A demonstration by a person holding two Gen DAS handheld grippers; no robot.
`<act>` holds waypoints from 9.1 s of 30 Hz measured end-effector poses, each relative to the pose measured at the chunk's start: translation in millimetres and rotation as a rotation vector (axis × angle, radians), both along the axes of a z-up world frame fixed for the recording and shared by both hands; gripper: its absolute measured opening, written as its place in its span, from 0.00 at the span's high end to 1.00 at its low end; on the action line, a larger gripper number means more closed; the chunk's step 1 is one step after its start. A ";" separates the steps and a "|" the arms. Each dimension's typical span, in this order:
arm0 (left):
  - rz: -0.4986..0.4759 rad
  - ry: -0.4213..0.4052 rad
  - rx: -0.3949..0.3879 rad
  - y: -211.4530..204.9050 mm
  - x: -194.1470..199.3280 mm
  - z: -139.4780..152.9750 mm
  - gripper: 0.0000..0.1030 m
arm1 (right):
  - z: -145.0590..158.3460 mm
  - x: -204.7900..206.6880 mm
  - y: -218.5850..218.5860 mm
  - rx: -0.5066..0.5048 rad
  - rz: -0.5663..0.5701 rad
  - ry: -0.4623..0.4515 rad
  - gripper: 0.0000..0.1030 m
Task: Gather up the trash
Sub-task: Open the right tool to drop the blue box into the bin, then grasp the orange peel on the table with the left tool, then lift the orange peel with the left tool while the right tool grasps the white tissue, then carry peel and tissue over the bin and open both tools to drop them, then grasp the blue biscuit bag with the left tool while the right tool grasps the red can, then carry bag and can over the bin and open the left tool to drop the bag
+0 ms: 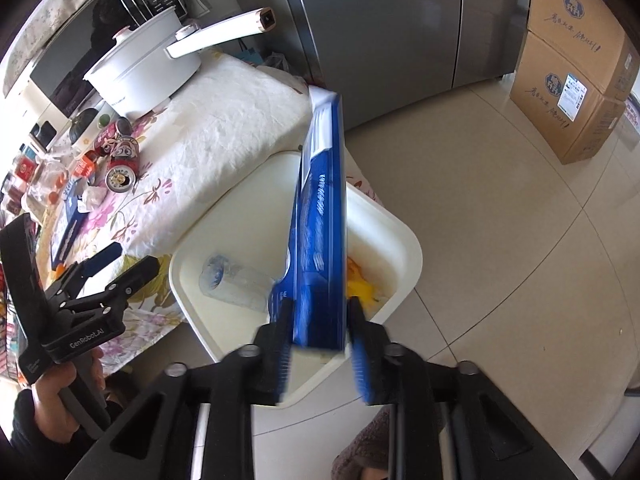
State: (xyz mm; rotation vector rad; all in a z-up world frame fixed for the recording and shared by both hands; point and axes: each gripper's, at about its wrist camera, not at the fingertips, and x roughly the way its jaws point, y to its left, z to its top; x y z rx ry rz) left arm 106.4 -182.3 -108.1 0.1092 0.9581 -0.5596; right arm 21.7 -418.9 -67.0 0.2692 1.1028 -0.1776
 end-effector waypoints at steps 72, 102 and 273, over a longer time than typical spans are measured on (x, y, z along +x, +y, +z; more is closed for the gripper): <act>0.539 0.245 -0.137 280.3 24.9 -12.6 0.45 | -4.1 97.5 221.9 -0.084 0.282 0.018 0.20; 0.462 0.073 -0.183 314.7 24.4 49.3 0.87 | -24.0 203.6 304.0 0.067 0.275 -0.189 0.36; 0.040 0.168 0.129 273.4 123.7 -13.8 0.06 | -17.8 212.0 208.0 -0.090 0.330 -0.143 0.48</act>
